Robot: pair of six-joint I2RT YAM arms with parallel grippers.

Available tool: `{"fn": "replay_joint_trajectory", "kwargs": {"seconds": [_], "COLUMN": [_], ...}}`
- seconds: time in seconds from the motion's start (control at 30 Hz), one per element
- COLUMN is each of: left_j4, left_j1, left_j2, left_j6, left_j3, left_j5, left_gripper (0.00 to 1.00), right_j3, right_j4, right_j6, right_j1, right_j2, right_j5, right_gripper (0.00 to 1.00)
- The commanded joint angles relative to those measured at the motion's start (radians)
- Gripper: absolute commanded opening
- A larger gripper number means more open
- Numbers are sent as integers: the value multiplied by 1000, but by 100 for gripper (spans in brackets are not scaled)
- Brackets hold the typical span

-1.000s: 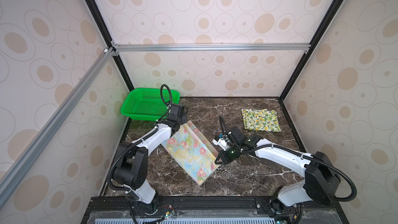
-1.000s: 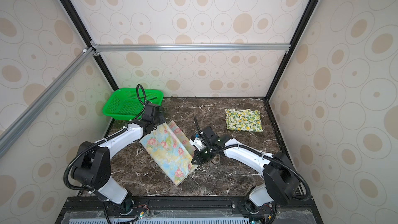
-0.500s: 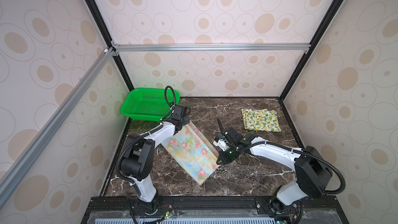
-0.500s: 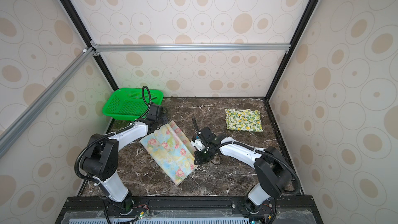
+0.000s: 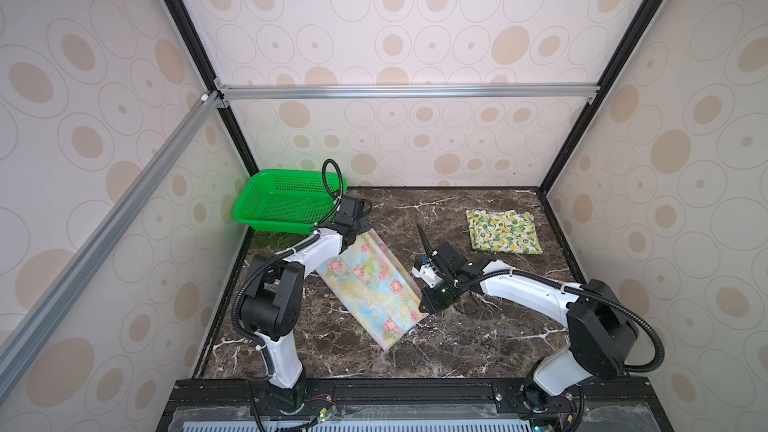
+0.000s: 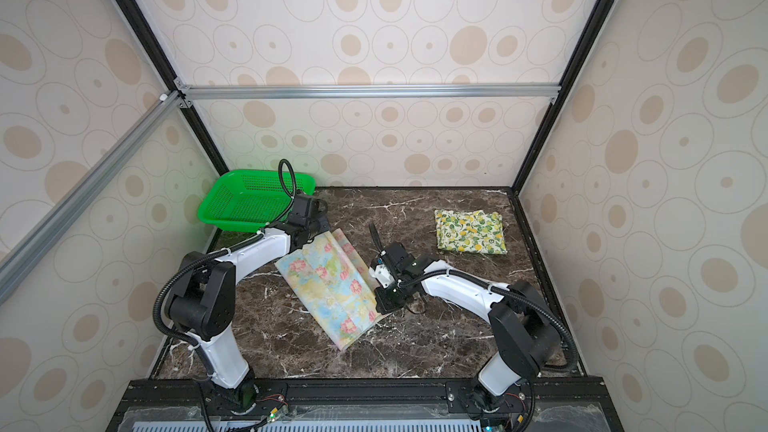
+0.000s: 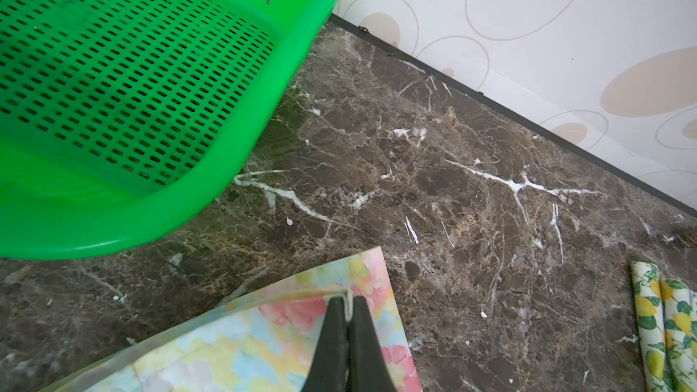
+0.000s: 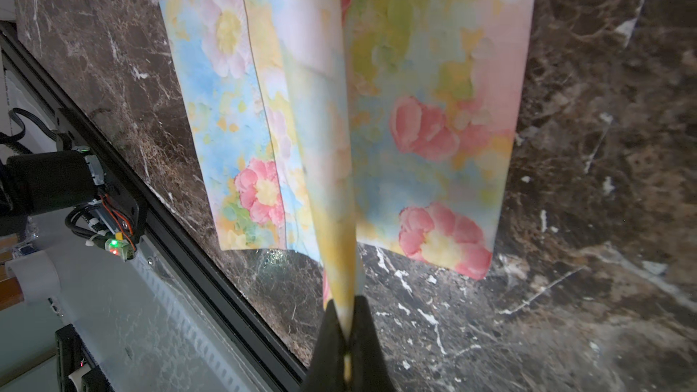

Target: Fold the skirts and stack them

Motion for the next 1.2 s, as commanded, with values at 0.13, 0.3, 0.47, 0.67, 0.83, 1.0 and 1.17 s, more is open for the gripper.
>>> {"fn": "replay_joint_trajectory", "kwargs": {"seconds": [0.13, 0.3, 0.47, 0.67, 0.83, 1.0, 1.17], "left_j4": [45, 52, 55, 57, 60, 67, 74], "left_j1": [2, 1, 1, 1, 1, 1, 1], "left_j2": [56, 86, 119, 156, 182, 203, 225], "left_j6": [11, 8, 7, 7, 8, 6, 3], "left_j3": [56, 74, 97, 115, 124, 129, 137], "left_j5": [-18, -15, -5, 1, 1, 3, 9], "left_gripper": [0, 0, 0, 0, 0, 0, 0], "right_j3": [2, 15, 22, 35, 48, 57, 72], "right_j4": [-59, -69, -74, -81, -91, -101, -112], "right_j6": [-11, -16, -18, -22, -26, -27, -30], "right_j1": [-18, -24, -30, -35, -40, -44, -46], "right_j2": [26, 47, 69, 96, 114, 131, 150], "right_j5": [14, 36, 42, 51, 57, 68, 77], "right_gripper": [0, 0, 0, 0, 0, 0, 0]}}
